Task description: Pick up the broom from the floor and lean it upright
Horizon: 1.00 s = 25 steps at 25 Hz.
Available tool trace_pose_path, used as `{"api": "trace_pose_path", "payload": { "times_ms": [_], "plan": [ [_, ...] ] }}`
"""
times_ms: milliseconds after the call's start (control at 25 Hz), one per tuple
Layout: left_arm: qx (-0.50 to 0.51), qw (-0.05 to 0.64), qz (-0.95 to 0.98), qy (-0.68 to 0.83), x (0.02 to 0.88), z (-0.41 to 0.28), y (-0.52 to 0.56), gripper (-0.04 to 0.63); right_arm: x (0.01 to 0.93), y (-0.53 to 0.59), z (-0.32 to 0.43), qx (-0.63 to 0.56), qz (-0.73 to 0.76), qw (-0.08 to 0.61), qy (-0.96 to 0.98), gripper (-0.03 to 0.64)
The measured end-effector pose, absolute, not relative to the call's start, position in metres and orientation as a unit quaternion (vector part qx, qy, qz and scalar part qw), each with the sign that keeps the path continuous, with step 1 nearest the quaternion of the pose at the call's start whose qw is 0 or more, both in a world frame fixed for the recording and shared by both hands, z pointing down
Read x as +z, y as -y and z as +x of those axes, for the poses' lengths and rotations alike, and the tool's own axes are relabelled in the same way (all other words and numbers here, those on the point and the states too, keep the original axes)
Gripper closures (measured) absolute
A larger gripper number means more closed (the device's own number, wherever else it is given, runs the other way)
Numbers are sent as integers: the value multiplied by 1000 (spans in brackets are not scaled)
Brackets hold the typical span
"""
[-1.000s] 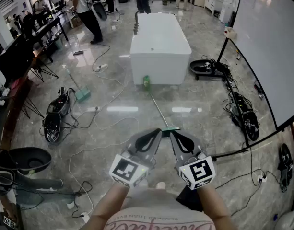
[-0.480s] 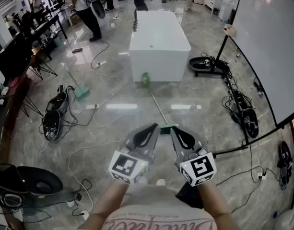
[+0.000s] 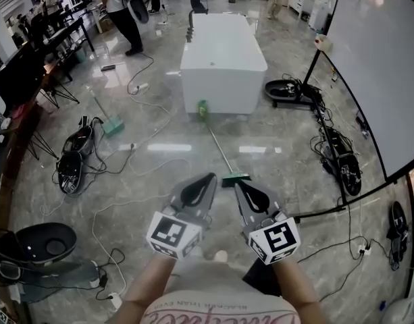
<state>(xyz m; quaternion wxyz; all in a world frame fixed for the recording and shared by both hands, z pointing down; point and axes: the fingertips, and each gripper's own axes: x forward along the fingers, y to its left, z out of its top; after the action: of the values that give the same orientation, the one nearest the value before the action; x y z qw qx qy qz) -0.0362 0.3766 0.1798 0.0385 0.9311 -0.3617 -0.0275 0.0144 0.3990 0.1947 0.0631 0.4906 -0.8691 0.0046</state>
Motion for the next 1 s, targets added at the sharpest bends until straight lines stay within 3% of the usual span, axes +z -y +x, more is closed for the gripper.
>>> {"api": "trace_pose_path", "payload": {
  "times_ms": [520,1000],
  "plan": [
    [-25,44,919,390,189,-44,-374,597,207,-393,23,21,477,58,877,615],
    [-23,49,920,387,203,-72,-274,597,224,-301,12,39,497,75,863,615]
  ]
}}
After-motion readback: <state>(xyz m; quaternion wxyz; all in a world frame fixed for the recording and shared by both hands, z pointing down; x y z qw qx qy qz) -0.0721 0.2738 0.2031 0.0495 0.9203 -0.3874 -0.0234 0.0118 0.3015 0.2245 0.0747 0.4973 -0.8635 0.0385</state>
